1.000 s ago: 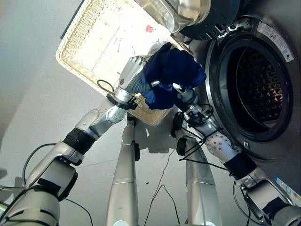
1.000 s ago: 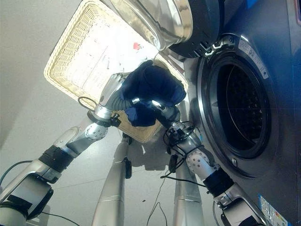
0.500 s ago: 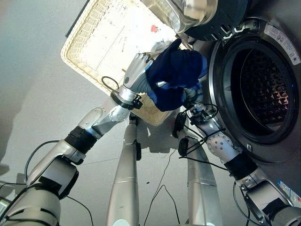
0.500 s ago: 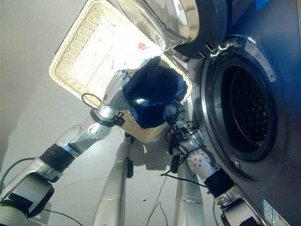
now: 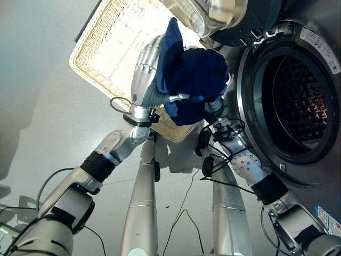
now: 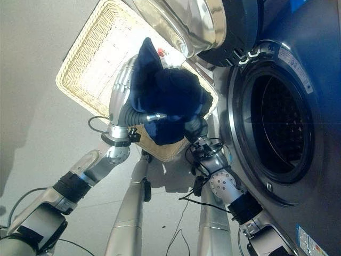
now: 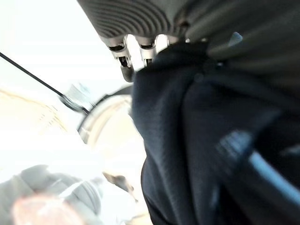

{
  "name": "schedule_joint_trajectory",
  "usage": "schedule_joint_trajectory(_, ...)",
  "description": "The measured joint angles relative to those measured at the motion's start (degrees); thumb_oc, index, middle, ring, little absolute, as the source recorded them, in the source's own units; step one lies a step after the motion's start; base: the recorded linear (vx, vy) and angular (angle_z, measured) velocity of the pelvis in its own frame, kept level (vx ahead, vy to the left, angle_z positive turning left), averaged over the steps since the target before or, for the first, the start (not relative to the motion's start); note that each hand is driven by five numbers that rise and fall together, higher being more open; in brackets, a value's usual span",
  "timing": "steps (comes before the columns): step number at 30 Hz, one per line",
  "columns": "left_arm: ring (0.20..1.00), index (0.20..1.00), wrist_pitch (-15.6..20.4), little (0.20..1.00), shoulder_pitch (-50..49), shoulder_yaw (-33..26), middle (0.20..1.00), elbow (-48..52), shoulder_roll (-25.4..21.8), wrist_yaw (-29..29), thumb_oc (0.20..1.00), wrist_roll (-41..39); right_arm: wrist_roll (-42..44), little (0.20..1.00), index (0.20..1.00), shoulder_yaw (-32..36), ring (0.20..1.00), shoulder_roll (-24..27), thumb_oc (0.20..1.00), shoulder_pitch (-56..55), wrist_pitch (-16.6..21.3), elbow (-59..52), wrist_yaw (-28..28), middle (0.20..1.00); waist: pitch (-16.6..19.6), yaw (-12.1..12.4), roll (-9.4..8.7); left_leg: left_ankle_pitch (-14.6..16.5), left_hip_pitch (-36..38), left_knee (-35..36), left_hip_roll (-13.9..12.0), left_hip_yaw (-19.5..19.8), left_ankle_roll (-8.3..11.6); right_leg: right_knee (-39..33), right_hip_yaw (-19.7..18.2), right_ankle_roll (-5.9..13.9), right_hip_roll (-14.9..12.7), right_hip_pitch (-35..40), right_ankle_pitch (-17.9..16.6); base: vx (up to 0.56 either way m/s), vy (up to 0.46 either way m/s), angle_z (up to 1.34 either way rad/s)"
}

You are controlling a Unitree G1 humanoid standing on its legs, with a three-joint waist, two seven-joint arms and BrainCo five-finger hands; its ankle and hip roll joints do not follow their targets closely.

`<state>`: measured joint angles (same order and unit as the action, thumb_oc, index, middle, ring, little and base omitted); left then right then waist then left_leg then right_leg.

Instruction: Put the clothes into the washing machine.

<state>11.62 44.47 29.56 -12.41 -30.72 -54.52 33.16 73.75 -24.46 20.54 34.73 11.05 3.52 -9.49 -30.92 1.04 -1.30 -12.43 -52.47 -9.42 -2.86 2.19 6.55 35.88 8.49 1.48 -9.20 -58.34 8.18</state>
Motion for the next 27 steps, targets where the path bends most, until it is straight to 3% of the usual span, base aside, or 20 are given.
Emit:
schedule_joint_trajectory(5,1.0,1.0,-1.36,1.0,-0.88,-1.71,1.0,-0.01,1.77,-3.7,1.0,2.27,-0.05,0.2,0.2,0.02,0.2,-0.59,0.2,0.42,0.55,-0.13,0.9,0.2,0.0,0.08,0.0,0.02,-0.05,0.0,0.01,0.11,0.02,0.04,0.06,0.05,0.0,0.0,0.04,0.0,0.0,0.0)
schedule_joint_trajectory(13,1.0,1.0,-2.75,1.0,-0.85,-3.86,1.0,-0.78,2.49,-3.79,1.0,1.96,0.19,0.2,0.2,1.48,0.2,-1.6,0.2,0.32,2.86,-0.15,2.53,0.2,0.0,0.03,0.0,-0.02,-0.06,-0.03,0.03,0.12,-0.02,0.04,0.06,-0.14,-0.01,0.01,-0.08,0.0,0.0,0.0)
schedule_joint_trajectory(27,1.0,1.0,-6.24,1.0,-1.42,-3.92,1.0,-7.44,-0.35,-1.6,1.0,1.45,6.94,0.2,0.2,10.78,0.2,-1.28,0.2,-3.35,11.66,0.51,2.49,0.2,0.0,-0.19,0.01,-0.03,-0.05,-0.3,0.02,0.09,-0.04,0.19,0.01,-0.19,-0.02,0.06,-0.11,0.0,0.0,0.0)
